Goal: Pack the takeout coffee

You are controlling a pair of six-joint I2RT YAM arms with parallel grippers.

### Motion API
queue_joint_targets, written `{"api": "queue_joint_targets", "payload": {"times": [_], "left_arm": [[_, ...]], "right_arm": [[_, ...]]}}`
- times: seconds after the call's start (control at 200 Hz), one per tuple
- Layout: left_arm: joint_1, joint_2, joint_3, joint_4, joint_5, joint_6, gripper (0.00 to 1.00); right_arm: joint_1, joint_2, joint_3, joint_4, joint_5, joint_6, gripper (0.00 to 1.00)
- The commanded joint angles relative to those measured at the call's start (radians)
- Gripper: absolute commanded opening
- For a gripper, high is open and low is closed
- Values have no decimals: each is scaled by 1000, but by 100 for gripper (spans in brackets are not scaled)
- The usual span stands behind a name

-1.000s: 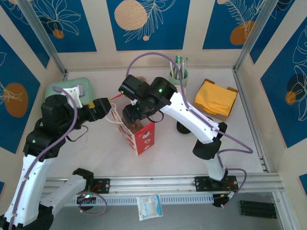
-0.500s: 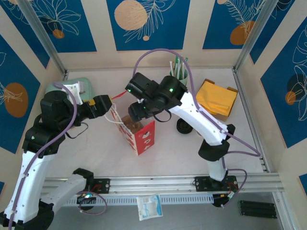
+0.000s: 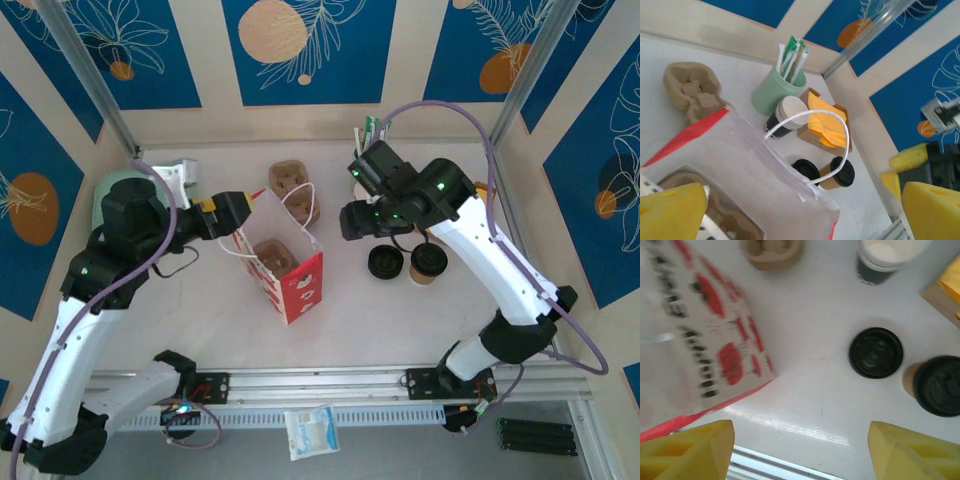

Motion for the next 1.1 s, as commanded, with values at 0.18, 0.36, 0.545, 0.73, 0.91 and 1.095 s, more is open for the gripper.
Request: {"api": "queue_joint_targets", "payload": {"times": [0.18, 0.36, 0.545, 0.73, 0.91, 1.095], "left_arm": [[-182, 149, 109, 81, -71, 49, 99], [-247, 254, 160, 109, -72, 75, 99], [-286, 333, 202, 125, -50, 83, 99], [-305, 365, 207, 136, -41, 83, 99], [-306, 362, 192, 138, -42, 83, 99], [-306, 363, 187, 139, -38, 85, 100]], "right_arm": [[-334, -151, -318, 106, -35, -31, 74], [-542, -175, -480, 173, -88, -63, 74], [-670, -97, -510, 199, -217, -130, 73], [-669, 2, -513, 201, -186, -166, 74], [-668, 54, -530, 215, -184, -197, 85], [-669, 89, -549, 218, -197, -222, 86]]}}
